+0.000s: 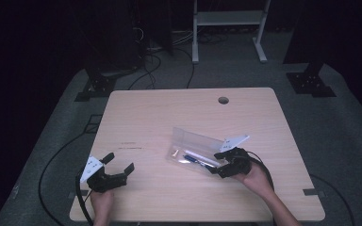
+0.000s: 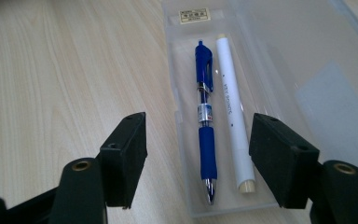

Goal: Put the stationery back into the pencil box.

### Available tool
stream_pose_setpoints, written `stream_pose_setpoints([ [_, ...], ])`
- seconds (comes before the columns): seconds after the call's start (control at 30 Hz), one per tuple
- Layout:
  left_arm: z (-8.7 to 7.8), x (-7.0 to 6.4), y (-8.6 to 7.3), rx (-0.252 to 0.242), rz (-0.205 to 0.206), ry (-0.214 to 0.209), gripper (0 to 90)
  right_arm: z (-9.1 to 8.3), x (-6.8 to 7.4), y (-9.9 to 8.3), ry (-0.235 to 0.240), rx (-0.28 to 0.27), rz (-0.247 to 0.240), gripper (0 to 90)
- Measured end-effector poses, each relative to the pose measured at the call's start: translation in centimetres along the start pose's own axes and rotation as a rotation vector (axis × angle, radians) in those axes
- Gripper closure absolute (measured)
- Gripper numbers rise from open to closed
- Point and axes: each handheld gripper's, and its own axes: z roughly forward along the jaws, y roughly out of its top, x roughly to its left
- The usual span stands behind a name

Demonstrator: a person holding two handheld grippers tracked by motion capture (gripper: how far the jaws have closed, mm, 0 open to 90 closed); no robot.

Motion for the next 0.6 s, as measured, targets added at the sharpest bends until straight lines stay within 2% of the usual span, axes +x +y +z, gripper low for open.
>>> stream_pose_setpoints([
  [0.6, 0.0, -0.1, 0.0, -0.003, 0.002, 0.000, 1.1, -0.9, 0.0, -1.5, -0.011, -0.007, 0.010, 35.4],
])
